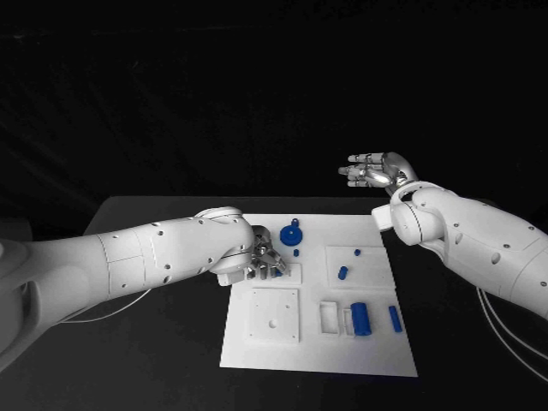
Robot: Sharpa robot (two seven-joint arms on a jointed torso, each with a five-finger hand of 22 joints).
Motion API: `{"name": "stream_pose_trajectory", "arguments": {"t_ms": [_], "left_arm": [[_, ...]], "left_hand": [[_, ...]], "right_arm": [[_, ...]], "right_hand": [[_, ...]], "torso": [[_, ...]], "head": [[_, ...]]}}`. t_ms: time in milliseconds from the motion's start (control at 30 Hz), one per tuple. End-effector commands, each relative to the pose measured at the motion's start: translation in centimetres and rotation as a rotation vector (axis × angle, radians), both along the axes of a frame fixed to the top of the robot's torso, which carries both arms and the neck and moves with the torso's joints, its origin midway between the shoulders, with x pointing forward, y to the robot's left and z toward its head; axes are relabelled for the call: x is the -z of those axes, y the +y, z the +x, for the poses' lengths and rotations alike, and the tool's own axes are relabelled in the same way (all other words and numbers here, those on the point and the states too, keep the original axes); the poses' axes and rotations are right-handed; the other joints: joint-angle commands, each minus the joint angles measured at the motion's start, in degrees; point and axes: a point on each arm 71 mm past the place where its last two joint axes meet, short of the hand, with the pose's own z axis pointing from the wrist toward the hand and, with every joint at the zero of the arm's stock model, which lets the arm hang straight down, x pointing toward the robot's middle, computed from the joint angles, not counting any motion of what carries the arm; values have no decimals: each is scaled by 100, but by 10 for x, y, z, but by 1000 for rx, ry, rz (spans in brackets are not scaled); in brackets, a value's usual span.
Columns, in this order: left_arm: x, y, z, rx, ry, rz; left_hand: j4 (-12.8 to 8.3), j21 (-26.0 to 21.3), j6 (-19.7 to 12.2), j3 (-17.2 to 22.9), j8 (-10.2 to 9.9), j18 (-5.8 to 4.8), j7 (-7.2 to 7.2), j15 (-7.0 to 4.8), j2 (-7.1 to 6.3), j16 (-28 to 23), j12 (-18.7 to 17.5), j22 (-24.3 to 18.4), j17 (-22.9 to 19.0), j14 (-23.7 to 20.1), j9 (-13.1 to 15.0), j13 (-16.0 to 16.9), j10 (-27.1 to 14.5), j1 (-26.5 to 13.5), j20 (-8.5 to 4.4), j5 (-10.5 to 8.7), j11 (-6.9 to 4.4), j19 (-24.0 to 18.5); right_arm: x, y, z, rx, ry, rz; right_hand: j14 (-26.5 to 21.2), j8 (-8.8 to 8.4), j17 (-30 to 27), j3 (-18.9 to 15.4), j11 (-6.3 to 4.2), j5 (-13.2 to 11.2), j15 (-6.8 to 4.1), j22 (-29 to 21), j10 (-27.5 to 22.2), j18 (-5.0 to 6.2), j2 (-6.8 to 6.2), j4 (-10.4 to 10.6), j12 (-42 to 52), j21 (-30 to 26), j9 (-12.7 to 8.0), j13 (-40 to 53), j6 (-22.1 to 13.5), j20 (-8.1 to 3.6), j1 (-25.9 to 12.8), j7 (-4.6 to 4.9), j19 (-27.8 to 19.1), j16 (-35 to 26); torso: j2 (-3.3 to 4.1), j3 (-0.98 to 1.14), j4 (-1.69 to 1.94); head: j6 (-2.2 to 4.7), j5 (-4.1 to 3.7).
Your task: Assemble the parts on the task board
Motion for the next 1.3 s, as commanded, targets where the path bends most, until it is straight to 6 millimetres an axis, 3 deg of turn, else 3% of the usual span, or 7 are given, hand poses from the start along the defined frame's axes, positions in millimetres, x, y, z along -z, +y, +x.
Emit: {"name": "stream_pose_trajectory", "arguments": {"t_ms": [33,500,833,867,900,1100,1300], "left_arm": [[7,3,-3,11,16,25],[7,9,-3,3,3,27],[3,13,-7,12,-11,22],[2,13,-7,12,-13,19],[0,13,-7,11,-15,15],[-9,14,-4,2,-21,-10],[-26,21,3,-13,-46,-23]], "left_hand": [[145,-31,705,-104,-9,-34,-570,-40,-185,-6,31,82,-10,-13,-12,3,136,-89,9,-193,-184,40],[1306,-77,825,-68,-7,-47,-569,-50,-893,-22,35,91,-20,-17,-6,-20,135,139,-4,-1201,-182,66],[1858,-80,859,-279,-7,-81,-564,-75,-1198,-23,51,94,-1,-23,-6,-80,136,6,-49,-1297,-189,75],[1768,-81,829,-822,-6,-83,-561,-68,-944,-27,53,94,-4,-21,3,-90,135,-4,-44,-1298,-180,74],[1742,-82,819,-1131,-6,-78,-553,-68,-841,-32,54,93,-9,-20,9,-98,139,31,-40,-1290,-182,75],[1903,-86,815,-1309,-11,-81,-553,-78,-963,-47,53,92,-23,-27,-2,-133,135,19,-54,-1298,-184,77],[1887,-123,777,-1302,-16,-97,-533,-68,-912,-163,-44,86,-144,-43,-177,-230,137,44,-53,-1298,-170,54]], "right_arm": [[0,1,-1,-19,-2,-6],[2,-1,-1,-15,0,-7],[3,-2,-2,-12,3,-8],[3,-3,-2,-12,4,-8],[4,-3,-2,-11,4,-8],[4,-4,-2,-10,6,-8],[6,-5,-2,-7,10,-7]], "right_hand": [[-40,-37,-10,-2,-3,16,-2,-6,-37,-94,17,24,-34,4,-8,-7,-35,0,-30,13,-52,-33],[-85,-39,-11,-12,4,19,11,-6,-76,-96,7,32,-35,3,-10,-8,-80,4,-22,26,-74,-34],[-107,-39,-12,-26,7,19,17,-6,-85,-97,-1,49,-35,5,-11,-8,-104,7,-22,36,-92,-35],[-107,-39,-12,-26,7,19,17,-6,-85,-97,-1,49,-35,5,-11,-8,-104,7,-22,36,-92,-35],[-107,-39,-12,-26,7,19,17,-6,-85,-97,-1,49,-35,5,-11,-8,-104,7,-22,36,-92,-35],[-121,-39,-12,-31,8,21,20,-6,-83,-98,-3,54,-35,4,-11,-8,-105,8,-19,37,-98,-35],[-123,-39,-12,-32,8,21,21,-6,-83,-98,-3,55,-35,4,-11,-8,-105,8,-18,38,-99,-35]], "torso": [[1,-2,-2],[-2,1,-1],[-3,-8,-3],[-3,-7,-3],[-3,-5,-3],[-2,0,-1],[-6,-13,-10]], "head": [[1,-3],[14,-8],[39,-18],[41,-20],[42,-20],[54,-17],[81,-24]]}}
